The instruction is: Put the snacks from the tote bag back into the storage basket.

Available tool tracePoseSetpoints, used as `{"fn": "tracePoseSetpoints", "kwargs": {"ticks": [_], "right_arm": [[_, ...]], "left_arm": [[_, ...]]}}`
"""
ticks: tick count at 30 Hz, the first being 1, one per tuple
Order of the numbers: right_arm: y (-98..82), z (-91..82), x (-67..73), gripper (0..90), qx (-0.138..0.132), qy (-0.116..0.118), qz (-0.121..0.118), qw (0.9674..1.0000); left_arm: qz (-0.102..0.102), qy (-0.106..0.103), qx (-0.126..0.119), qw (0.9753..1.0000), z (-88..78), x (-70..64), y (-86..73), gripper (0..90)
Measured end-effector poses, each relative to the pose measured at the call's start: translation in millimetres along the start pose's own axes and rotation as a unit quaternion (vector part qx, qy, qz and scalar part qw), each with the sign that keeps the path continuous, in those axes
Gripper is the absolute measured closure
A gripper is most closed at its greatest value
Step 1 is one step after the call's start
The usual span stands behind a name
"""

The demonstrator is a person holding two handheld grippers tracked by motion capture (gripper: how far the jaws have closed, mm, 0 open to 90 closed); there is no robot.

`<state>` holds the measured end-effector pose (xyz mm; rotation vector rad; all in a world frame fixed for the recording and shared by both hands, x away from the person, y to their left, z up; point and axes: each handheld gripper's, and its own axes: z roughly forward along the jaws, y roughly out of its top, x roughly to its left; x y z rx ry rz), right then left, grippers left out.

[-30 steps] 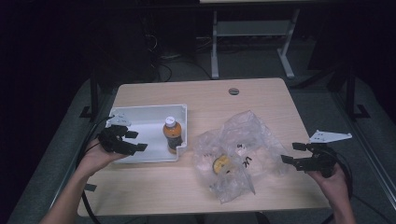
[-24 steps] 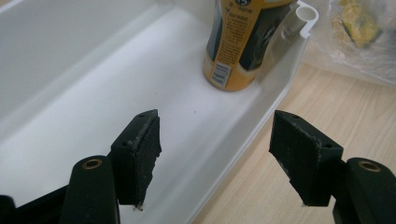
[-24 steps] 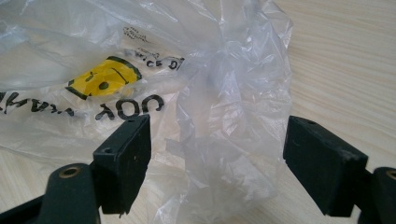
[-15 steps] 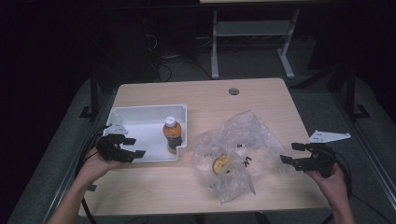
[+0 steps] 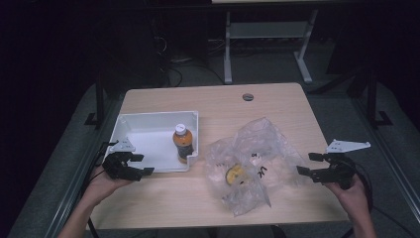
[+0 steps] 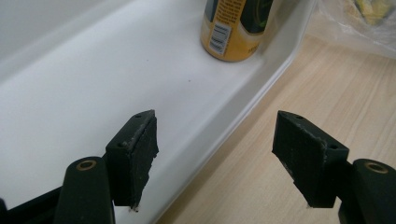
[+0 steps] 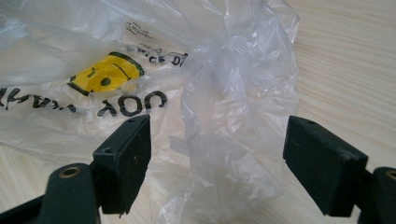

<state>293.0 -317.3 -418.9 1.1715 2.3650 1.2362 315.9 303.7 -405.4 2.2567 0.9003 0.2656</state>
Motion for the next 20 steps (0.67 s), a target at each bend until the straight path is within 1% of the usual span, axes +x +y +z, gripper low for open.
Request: {"fn": "tracePoseSetpoints", "kwargs": {"ticks": [1, 3, 5, 6, 11, 12, 16, 18, 20], "right_arm": [[-0.1, 0.1, 0.1, 22.8, 0.000, 0.000, 0.000, 1.0000], [-0.4, -0.2, 0.0, 22.8, -0.001, 0.001, 0.000, 1.0000], [-0.9, -0.4, 0.2, 22.8, -0.001, 0.001, 0.001, 1.0000], [-1.1, -0.7, 0.8, 22.8, 0.001, 0.001, 0.005, 1.0000], [-1.2, -0.5, 1.9, 22.9, 0.001, 0.002, 0.002, 1.0000], [-1.2, -0.4, 2.2, 22.9, 0.002, 0.002, 0.003, 1.0000], [-1.8, 0.0, 2.2, 22.9, 0.001, 0.001, 0.001, 1.0000], [-2.0, 0.5, 2.7, 22.9, 0.000, 0.002, 0.000, 1.0000], [-1.6, 0.4, 4.0, 22.9, 0.006, 0.000, 0.003, 1.0000]], "left_arm": [[-0.005, 0.000, 0.000, 1.0000, 0.4, -1.1, -1.8, 30.0], [-0.004, 0.001, -0.001, 1.0000, 0.6, -1.9, -3.8, 29.8], [0.001, 0.004, 0.000, 1.0000, 0.6, -2.6, -5.5, 29.7], [-0.003, 0.002, -0.001, 1.0000, 1.1, -3.6, -6.6, 29.7], [0.000, 0.003, -0.002, 1.0000, 3.5, -5.2, -11.9, 29.6], [-0.004, 0.003, -0.005, 1.0000, 4.2, -5.7, -13.4, 29.5], [-0.011, -0.001, -0.006, 0.9999, 6.0, -6.6, -18.1, 29.4], [-0.006, 0.001, -0.007, 1.0000, 6.2, -6.9, -18.6, 29.4], [-0.008, 0.001, -0.010, 0.9999, 5.5, -8.2, -18.1, 29.4]]}}
